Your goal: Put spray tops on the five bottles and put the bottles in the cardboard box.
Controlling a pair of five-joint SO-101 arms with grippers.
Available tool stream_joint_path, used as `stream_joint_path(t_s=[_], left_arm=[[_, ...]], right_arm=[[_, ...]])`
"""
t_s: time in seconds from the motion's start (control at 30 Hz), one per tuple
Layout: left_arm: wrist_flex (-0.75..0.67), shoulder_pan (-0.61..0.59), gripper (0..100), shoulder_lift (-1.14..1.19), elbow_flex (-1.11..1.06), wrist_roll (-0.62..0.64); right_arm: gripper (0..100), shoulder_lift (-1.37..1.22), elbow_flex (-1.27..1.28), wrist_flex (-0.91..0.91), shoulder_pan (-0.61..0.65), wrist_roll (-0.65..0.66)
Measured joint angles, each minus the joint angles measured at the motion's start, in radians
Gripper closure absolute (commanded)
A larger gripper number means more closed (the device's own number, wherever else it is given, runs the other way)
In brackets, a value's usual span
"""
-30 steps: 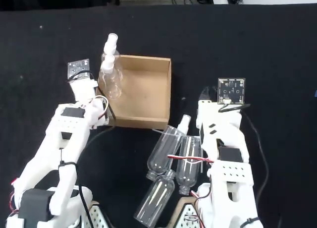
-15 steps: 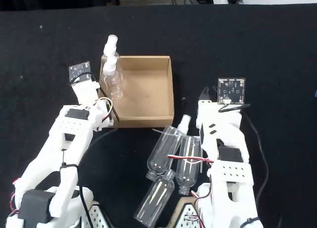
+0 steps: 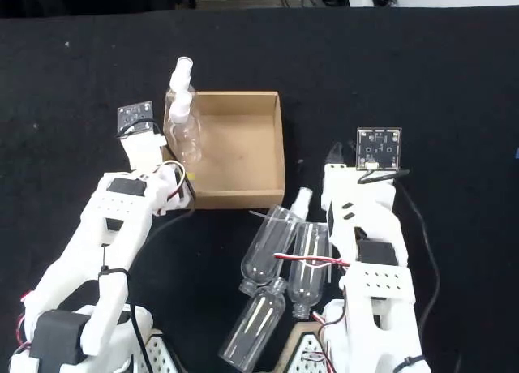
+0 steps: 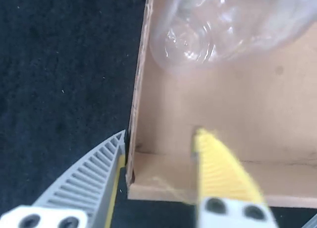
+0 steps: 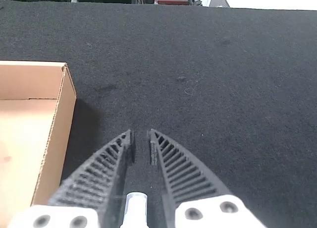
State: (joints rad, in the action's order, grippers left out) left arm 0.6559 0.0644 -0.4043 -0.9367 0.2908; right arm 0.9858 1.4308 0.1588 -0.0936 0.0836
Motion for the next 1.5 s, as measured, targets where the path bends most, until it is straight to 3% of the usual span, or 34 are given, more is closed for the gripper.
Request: stream_joint_path(t_s=[0.2, 0.37, 0.63, 0.8, 0.97, 1.13, 1.33, 1.5], left_arm=[[0.023, 0.002, 71, -0.003, 0.0, -0.005], [0.212, -0.026, 71, -0.11, 0.092, -0.025], [0.511, -0.16, 71, -0.347, 0.221, -0.242], [0.675, -0.153, 71, -0.422, 0.276, -0.339], [0.853, -0.02, 71, -0.436, 0.359, -0.405], [0.964, 0.218, 71, -0.443, 0.382, -0.411], [0.914, 0.539, 71, -0.443, 0.275, -0.411], [0.847, 0.686, 71, -0.443, 0.245, -0.368]], right_arm=[[95.5, 0.0, 0.0, 0.0, 0.0, 0.0], [95.5, 0.0, 0.0, 0.0, 0.0, 0.0], [95.5, 0.0, 0.0, 0.0, 0.0, 0.0], [95.5, 0.0, 0.0, 0.0, 0.0, 0.0], [95.5, 0.0, 0.0, 0.0, -0.026, 0.002], [95.5, 0.0, 0.0, 0.0, -0.112, 0.0], [95.3, 0.0, -0.026, 0.002, -0.209, 0.034], [95.3, 0.0, -0.081, 0.046, -0.417, 0.13]])
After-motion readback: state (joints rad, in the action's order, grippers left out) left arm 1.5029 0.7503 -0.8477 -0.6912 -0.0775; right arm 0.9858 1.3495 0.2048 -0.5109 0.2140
